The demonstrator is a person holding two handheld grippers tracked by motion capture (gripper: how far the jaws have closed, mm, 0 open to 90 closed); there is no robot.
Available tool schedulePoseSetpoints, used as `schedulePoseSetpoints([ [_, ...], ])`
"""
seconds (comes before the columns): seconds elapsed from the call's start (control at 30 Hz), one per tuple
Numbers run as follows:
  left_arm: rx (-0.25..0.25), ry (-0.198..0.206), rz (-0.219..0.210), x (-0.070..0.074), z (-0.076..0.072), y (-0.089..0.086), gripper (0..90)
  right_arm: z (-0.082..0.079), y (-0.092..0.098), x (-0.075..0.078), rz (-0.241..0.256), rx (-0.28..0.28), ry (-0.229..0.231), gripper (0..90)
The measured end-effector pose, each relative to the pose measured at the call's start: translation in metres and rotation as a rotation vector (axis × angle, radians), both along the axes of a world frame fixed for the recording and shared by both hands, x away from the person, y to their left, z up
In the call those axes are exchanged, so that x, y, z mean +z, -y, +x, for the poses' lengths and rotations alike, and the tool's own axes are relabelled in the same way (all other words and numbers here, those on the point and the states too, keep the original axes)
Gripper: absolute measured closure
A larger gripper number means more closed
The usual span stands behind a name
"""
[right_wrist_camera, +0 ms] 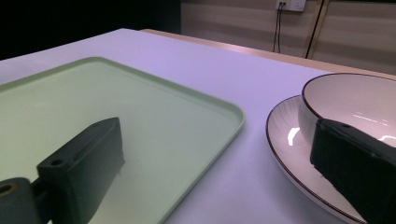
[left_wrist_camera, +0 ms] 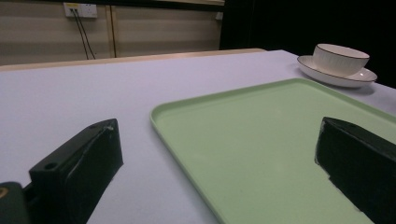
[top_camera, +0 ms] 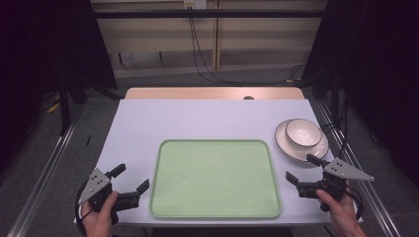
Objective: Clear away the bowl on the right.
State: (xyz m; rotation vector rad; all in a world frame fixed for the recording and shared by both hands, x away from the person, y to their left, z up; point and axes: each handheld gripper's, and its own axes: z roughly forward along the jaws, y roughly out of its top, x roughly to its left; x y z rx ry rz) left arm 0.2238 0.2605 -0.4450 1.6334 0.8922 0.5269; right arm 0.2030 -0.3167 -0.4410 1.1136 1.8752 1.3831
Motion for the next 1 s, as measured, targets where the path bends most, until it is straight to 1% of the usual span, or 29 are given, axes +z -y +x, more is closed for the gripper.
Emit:
schedulePoseSetpoints([
  [0.17, -0.002, -0.002, 0.006, -0.0001, 0.0008, -0.0002, 0.8, 0.0001, 0.0009, 0.0, -0.003, 0.003, -0.009, 3.6],
  [0.2, 0.001, -0.001, 0.007, 0.0001, 0.0006, 0.0001, 0.8, 0.0001, 0.001, 0.0003, -0.011, 0.012, -0.006, 4.5],
  [0.23, 0.001, -0.001, 0.007, 0.0001, 0.0006, 0.0001, 0.8, 0.0, 0.0004, 0.0005, -0.018, 0.003, -0.001, 5.5],
  [0.27, 0.0, -0.002, 0.008, 0.0, 0.0006, 0.0, 0.8, -0.0005, -0.0003, 0.0009, -0.016, 0.008, -0.016, 5.6],
  [0.3, -0.005, -0.002, 0.006, -0.0001, 0.0008, -0.0003, 0.8, -0.0002, -0.0005, 0.0007, -0.02, 0.013, -0.019, 5.7],
  [0.33, 0.0, -0.002, 0.008, 0.0, 0.0006, -0.0002, 0.8, -0.0004, -0.0011, 0.0007, -0.016, 0.017, -0.029, 6.1],
  [0.5, -0.011, -0.001, 0.0, 0.0003, 0.0006, 0.0002, 0.8, -0.0002, 0.0001, 0.0007, -0.017, 0.027, -0.045, 9.1],
  [0.6, -0.014, -0.001, 0.009, 0.0002, 0.0013, -0.0006, 0.8, 0.0016, 0.0008, 0.0001, -0.03, 0.024, -0.071, 9.8],
  [0.67, -0.013, 0.002, 0.004, 0.0003, 0.0015, -0.0002, 0.9, 0.0023, 0.0027, 0.0011, -0.031, 0.034, -0.07, 11.2],
  [0.8, -0.014, 0.002, 0.005, 0.0005, 0.0018, -0.0005, 0.9, 0.0026, 0.005, 0.0024, -0.035, 0.023, -0.073, 11.2],
  [0.87, -0.02, 0.003, 0.004, 0.0006, 0.002, -0.0004, 0.9, 0.0026, 0.0051, 0.003, -0.041, 0.018, -0.079, 11.3],
  [0.9, -0.022, 0.001, 0.003, 0.0006, 0.002, -0.0003, 0.9, 0.0026, 0.0055, 0.0036, -0.037, 0.025, -0.085, 11.8],
  [0.97, -0.009, 0.0, 0.002, 0.0004, 0.0023, 0.0009, 0.9, 0.0038, 0.0063, 0.0057, -0.039, 0.023, -0.099, 12.8],
  [1.0, -0.009, 0.0, 0.002, 0.0004, 0.0023, 0.0009, 0.9, 0.0038, 0.0063, 0.0057, -0.039, 0.023, -0.099, 12.8],
])
